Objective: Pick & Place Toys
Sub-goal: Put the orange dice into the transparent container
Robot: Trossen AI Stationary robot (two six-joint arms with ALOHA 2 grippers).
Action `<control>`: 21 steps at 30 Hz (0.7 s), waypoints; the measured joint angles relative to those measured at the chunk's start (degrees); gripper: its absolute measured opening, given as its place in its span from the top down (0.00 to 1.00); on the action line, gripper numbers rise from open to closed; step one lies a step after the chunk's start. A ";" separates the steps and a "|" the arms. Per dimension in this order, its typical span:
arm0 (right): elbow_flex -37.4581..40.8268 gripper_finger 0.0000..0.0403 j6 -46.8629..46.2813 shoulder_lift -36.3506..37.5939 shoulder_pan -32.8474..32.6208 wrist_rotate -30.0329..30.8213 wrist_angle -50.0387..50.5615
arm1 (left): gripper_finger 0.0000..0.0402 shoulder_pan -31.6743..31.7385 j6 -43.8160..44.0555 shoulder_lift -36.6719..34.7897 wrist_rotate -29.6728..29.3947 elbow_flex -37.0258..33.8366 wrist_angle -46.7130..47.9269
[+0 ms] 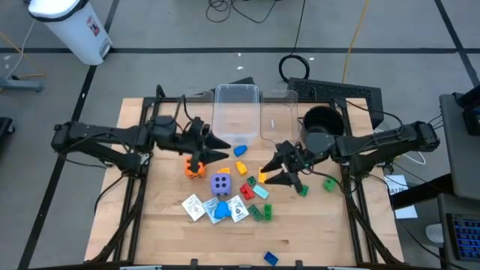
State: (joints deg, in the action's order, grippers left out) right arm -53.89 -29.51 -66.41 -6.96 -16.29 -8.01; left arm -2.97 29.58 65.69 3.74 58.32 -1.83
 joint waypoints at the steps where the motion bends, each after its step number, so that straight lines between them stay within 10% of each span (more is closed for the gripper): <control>1: 0.00 0.44 -0.02 0.53 0.00 -1.67 0.43 | 0.43 -1.62 -0.43 0.32 -3.33 2.05 5.05; 9: 0.02 0.44 0.19 4.56 -0.02 -5.03 5.44 | 0.43 -12.50 7.70 5.85 -22.23 19.70 41.22; 21: 2.26 0.43 0.19 4.70 -2.69 -4.97 6.02 | 0.43 -17.21 28.39 13.29 -23.14 25.21 67.66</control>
State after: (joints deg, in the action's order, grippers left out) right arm -51.63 -29.32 -61.71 -9.65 -21.26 -2.00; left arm -20.17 57.98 78.97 -19.40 83.53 65.83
